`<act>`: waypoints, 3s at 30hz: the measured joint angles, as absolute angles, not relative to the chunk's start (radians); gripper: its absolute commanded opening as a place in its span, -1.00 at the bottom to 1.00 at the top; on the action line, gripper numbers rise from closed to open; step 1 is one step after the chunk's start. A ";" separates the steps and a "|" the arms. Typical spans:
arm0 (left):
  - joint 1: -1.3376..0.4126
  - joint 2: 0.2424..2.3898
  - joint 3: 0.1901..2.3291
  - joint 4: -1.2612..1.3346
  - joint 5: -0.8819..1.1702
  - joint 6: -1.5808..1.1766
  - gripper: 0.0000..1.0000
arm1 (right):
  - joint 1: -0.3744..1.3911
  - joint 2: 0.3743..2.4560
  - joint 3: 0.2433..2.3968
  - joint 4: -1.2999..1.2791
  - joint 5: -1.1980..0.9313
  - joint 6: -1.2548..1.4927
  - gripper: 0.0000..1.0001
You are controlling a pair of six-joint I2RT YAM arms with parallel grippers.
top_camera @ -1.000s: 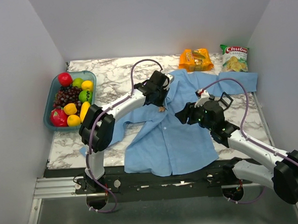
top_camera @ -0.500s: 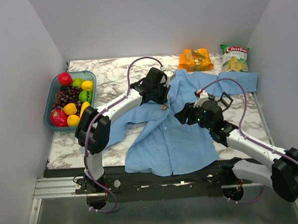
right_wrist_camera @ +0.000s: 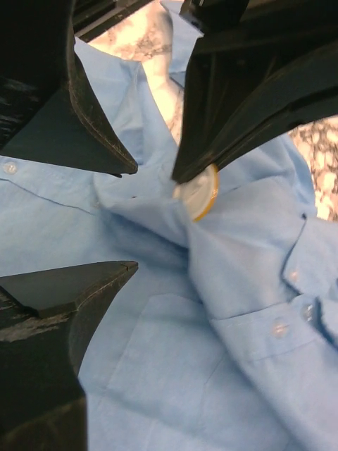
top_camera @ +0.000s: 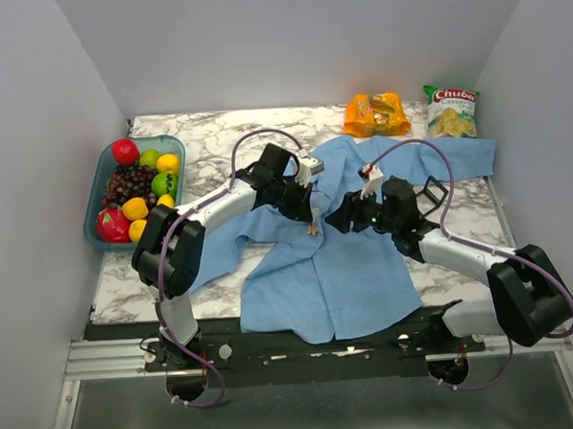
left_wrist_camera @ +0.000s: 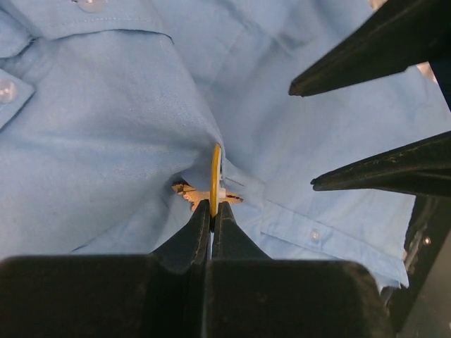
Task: Pin the brooch onto the clothing
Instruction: Pin the brooch to the clothes.
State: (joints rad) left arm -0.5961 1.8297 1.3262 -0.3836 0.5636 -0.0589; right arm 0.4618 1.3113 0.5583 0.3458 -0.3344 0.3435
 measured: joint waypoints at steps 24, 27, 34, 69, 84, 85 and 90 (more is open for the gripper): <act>-0.529 1.879 1.262 -0.384 0.882 0.068 -1.00 | 0.457 1.517 0.621 0.403 -0.572 0.174 0.11; -0.529 1.879 1.262 -0.383 0.895 0.071 -1.00 | 0.458 1.528 0.624 0.410 -0.582 0.172 0.09; -0.529 1.880 1.262 -0.385 0.903 0.079 -1.00 | 0.472 1.560 0.651 0.424 -0.601 0.168 0.04; -0.522 1.880 1.262 -0.398 0.897 0.113 -1.00 | 0.504 1.597 0.663 0.471 -0.564 0.243 -0.37; -0.522 1.880 1.262 -0.397 0.888 0.105 -1.00 | 0.505 1.576 0.625 0.522 -0.532 0.262 -0.38; -0.522 1.880 1.262 -0.397 0.888 0.104 -1.00 | 0.505 1.576 0.625 0.524 -0.532 0.262 -0.38; -0.522 1.880 1.262 -0.397 0.887 0.101 -1.00 | 0.505 1.576 0.623 0.528 -0.532 0.262 -0.38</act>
